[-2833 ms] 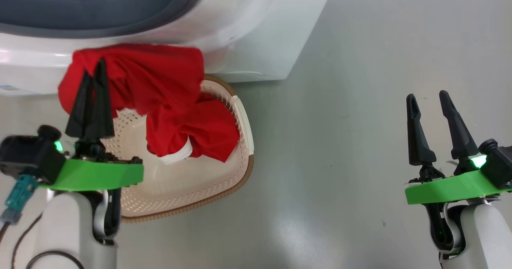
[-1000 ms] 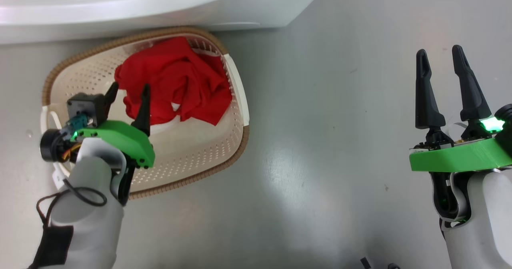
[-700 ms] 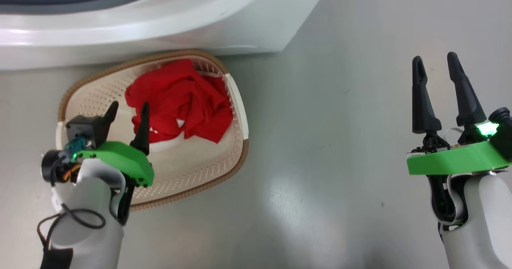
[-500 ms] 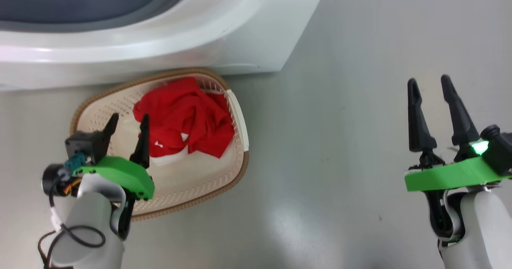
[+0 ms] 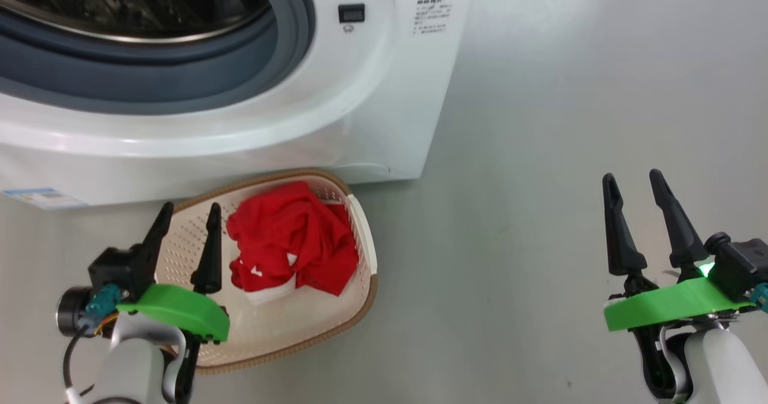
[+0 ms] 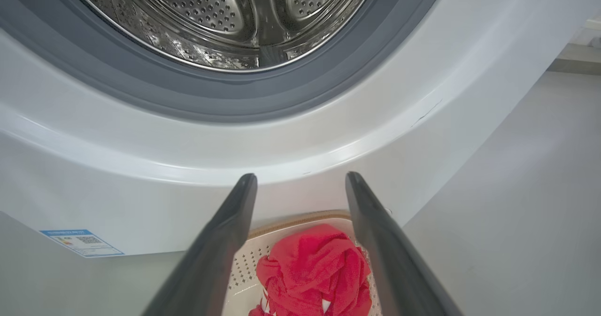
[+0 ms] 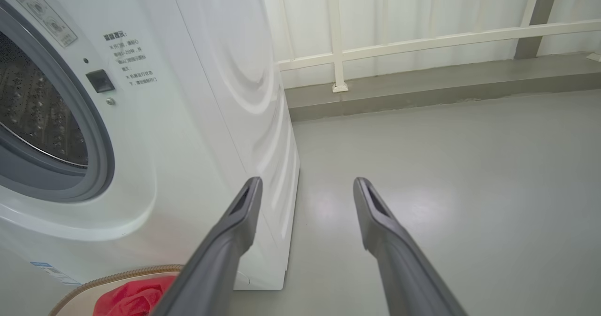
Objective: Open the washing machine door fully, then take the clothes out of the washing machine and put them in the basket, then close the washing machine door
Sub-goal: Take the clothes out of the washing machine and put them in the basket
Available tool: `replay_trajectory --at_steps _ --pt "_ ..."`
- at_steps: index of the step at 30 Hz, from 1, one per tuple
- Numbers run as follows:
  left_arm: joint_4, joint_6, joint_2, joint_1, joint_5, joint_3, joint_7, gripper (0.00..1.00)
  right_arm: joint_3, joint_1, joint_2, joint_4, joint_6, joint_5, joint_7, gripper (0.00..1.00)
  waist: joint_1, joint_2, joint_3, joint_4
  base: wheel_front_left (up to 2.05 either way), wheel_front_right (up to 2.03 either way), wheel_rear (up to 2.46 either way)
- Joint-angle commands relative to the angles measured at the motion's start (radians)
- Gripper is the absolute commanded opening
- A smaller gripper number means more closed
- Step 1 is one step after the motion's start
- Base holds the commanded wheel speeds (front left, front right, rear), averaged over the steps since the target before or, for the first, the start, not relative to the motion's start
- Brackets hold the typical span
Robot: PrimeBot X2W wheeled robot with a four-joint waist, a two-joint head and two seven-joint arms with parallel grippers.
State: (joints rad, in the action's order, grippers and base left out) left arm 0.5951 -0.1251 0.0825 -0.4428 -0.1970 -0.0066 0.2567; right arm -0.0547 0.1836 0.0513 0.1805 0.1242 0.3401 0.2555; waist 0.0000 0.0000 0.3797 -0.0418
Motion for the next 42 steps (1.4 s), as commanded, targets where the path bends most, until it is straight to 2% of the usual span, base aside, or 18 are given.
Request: replay_trajectory --at_steps 1,17,25,35,42 --pt "-0.055 -0.006 0.023 0.035 0.010 0.039 0.005 1.00 0.023 -0.020 0.003 -0.017 0.007 -0.008 0.006 1.00 0.0000 0.0000 -0.071 0.003 0.00 0.00 0.00" --pt "-0.304 -0.006 0.007 0.230 0.045 0.091 0.005 1.00 0.022 -0.130 0.034 -0.003 0.007 0.009 0.006 1.00 0.0000 0.0000 -0.228 0.001 0.00 0.00 0.00" --pt "-0.408 -0.006 0.001 0.314 0.054 0.110 0.005 1.00 0.015 -0.186 0.039 -0.009 0.007 0.013 0.006 1.00 0.0000 0.0000 -0.272 0.004 0.00 0.00 0.00" --pt "-0.503 -0.006 -0.011 0.417 0.049 0.138 0.005 1.00 0.017 -0.224 0.050 -0.020 0.007 0.013 0.006 1.00 0.0000 0.0000 -0.288 -0.001 0.00 0.00 0.00" --pt "-0.518 -0.006 -0.020 0.420 0.048 0.136 0.005 1.00 0.012 -0.220 0.049 -0.030 0.007 0.014 0.006 1.00 0.0000 0.0000 -0.272 0.008 0.00 0.00 0.00"
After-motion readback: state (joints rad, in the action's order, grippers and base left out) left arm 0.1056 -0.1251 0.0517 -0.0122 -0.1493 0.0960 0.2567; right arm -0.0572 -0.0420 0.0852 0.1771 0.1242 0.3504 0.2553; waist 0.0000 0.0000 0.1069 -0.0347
